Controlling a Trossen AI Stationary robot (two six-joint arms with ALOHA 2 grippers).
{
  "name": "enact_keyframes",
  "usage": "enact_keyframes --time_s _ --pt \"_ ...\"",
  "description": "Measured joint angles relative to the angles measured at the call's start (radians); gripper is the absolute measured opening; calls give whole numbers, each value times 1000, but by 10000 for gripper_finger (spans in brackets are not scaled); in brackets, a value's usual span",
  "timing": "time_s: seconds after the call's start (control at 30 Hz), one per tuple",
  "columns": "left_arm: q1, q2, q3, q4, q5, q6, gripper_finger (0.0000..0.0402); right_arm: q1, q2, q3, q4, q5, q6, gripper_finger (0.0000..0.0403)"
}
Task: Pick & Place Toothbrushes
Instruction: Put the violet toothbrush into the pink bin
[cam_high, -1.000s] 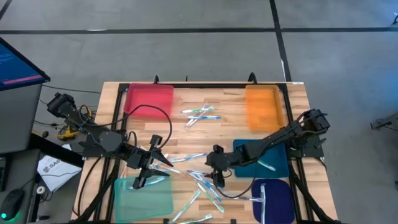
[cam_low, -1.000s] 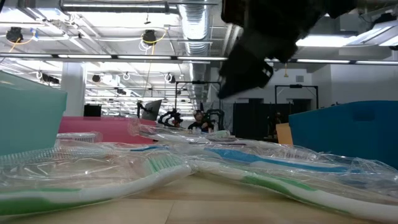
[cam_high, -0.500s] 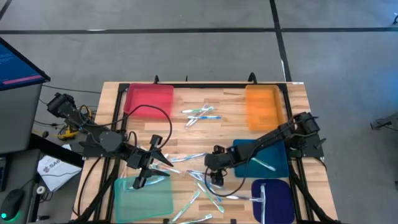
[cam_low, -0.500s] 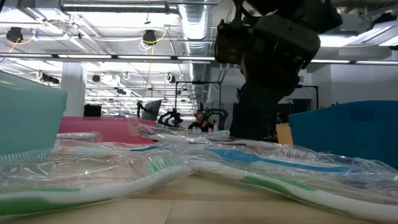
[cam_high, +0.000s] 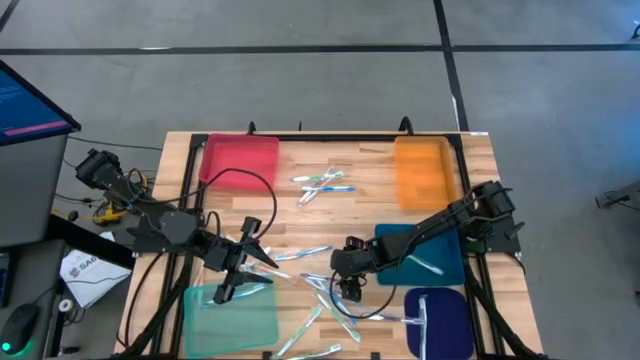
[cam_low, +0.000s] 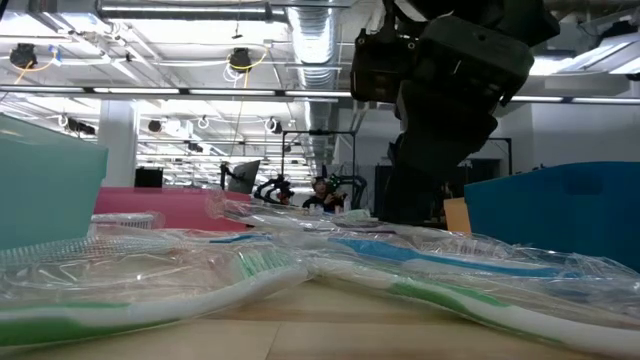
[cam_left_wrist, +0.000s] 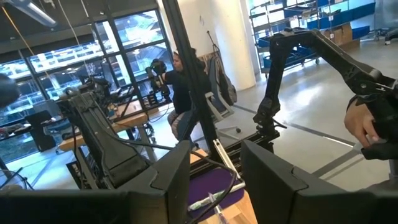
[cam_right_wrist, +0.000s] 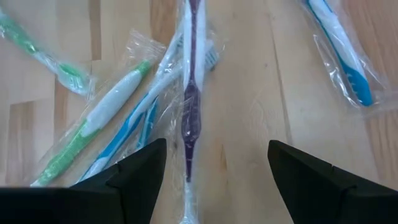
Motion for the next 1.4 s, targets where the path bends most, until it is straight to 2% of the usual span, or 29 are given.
enact_keyframes --time_s 0.3,0.47,0.53,1.2,1.4 --pt "0 0 0 0 0 -8 136 22 0 0 -13 13 23 276" --pt "0 0 0 0 -1 -19 136 85 48 -2 -24 147 35 276" --pt "0 0 0 1 -1 -19 136 99 65 1 -21 169 21 276" --pt "0 0 0 7 -3 -16 136 35 64 0 47 158 37 275" --pt "0 0 0 5 0 -15 136 37 64 0 47 158 37 250"
